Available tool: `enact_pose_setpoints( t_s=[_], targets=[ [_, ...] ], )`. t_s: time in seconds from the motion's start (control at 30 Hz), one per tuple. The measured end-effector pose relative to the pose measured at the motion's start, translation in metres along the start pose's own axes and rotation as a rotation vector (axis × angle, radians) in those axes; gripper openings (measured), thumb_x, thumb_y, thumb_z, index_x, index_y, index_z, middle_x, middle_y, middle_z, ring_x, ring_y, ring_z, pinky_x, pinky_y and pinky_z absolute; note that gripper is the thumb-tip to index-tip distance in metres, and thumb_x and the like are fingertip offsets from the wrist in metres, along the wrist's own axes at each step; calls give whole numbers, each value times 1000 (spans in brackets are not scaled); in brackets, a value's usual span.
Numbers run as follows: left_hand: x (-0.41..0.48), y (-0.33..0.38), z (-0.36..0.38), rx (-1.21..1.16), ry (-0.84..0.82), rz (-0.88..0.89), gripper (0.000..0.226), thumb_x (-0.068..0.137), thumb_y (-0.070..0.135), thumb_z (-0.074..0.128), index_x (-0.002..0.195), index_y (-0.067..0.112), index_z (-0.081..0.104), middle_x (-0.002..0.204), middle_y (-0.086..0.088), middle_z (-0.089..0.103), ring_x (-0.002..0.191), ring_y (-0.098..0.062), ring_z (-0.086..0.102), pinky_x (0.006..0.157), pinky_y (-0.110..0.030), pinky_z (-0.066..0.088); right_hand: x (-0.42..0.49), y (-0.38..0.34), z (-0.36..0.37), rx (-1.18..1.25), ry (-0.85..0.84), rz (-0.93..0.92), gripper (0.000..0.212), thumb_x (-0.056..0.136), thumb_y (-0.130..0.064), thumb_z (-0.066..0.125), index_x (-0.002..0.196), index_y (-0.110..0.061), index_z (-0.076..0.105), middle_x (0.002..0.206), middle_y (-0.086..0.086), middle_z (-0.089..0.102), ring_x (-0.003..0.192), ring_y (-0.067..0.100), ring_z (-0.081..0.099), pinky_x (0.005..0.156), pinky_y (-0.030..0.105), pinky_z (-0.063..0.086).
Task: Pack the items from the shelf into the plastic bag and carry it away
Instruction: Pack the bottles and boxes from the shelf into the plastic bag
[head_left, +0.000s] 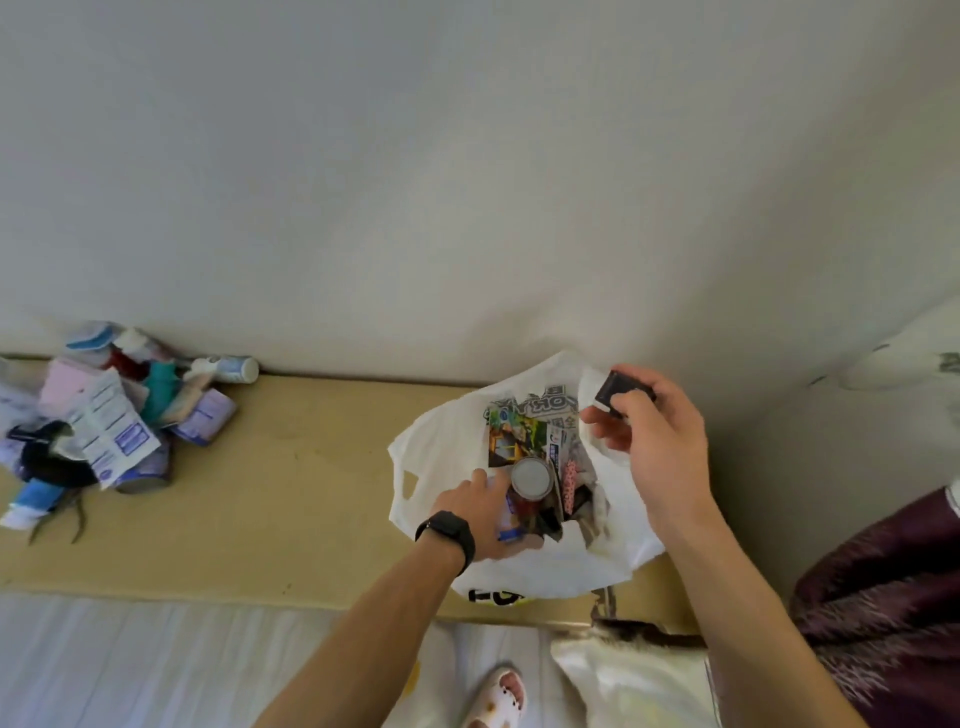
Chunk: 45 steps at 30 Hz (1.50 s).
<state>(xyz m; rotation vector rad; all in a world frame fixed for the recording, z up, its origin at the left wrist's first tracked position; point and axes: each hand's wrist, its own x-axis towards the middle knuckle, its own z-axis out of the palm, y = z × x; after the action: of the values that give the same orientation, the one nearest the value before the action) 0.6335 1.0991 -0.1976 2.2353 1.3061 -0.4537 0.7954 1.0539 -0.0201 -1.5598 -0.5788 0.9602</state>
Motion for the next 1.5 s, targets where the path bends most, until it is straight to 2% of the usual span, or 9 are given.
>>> enact_pose_setpoints(
  t_s=[0.23, 0.4, 0.6, 0.73, 0.83, 0.93, 1.07, 1.2, 1.5],
  targets=[
    [7, -15, 29, -47, 48, -47, 67, 84, 61, 57, 135, 23, 35, 128, -5, 46, 109, -30, 55, 81, -42, 50, -15, -4, -8, -214, 152, -194, 31, 92, -7, 55, 105, -35, 61, 80, -7, 75, 76, 11, 73, 69, 27, 53],
    [1, -38, 9, 184, 86, 56, 42, 93, 35, 53, 132, 22, 49, 137, -4, 49, 124, -26, 45, 99, -40, 39, -21, 2, 18, -263, -189, -196, 30, 96, -12, 54, 117, -33, 59, 90, -5, 73, 85, 13, 72, 75, 31, 57],
    [-22, -63, -22, 300, 137, -235, 47, 92, 24, 49, 139, 26, 42, 163, -16, -2, 147, -44, 2, 115, -59, 9, 21, 15, 54, -155, -337, 87, 26, 96, -4, 49, 109, -22, 62, 85, 13, 74, 65, 18, 64, 57, 22, 49],
    [-34, -80, -27, -238, -14, -511, 47, 91, 15, 46, 137, 19, 44, 153, -20, 27, 121, -40, 50, 99, -46, 48, 60, 55, 47, -510, -331, 188, 25, 95, -12, 46, 115, -16, 60, 89, 9, 74, 62, 10, 68, 58, 23, 49],
    [-39, -88, -24, -455, 97, -488, 49, 90, 4, 44, 138, 13, 49, 123, -10, 57, 99, -29, 60, 85, -36, 55, 81, 77, 29, -755, -347, 190, 31, 95, -17, 47, 125, -22, 54, 90, 3, 73, 74, 16, 70, 68, 33, 55],
    [-42, -81, -39, -562, 224, -397, 68, 87, -4, 43, 149, 22, 37, 134, -9, 54, 112, -28, 57, 88, -34, 52, 88, 84, 11, -1135, -457, 103, 51, 95, -16, 44, 145, -25, 38, 129, 9, 62, 102, 24, 65, 77, 29, 50],
    [-42, -64, -65, -542, 308, -223, 87, 76, -5, 36, 148, 44, 26, 152, -8, 37, 111, -25, 59, 80, -41, 58, 89, 104, -11, -1458, -622, 99, 73, 96, -39, 48, 157, -25, 11, 166, 9, 0, 147, 32, 24, 115, 39, 30],
    [-41, -39, -76, -484, 276, -111, 92, 76, -8, 38, 147, 49, 19, 161, -4, 17, 115, -32, 58, 77, -45, 58, 80, 115, -37, -1769, -441, 67, 94, 82, -74, 48, 155, -36, 2, 160, 9, -30, 145, 41, 18, 112, 50, 27],
    [-55, -27, -63, 126, 105, -166, 75, 84, 13, 58, 150, 28, 27, 154, -13, 19, 131, -34, 37, 104, -46, 40, 59, 115, -105, -1735, -165, 32, 76, 91, -29, 55, 154, -31, 12, 162, 10, -17, 138, 31, 31, 107, 41, 38]
  ],
)
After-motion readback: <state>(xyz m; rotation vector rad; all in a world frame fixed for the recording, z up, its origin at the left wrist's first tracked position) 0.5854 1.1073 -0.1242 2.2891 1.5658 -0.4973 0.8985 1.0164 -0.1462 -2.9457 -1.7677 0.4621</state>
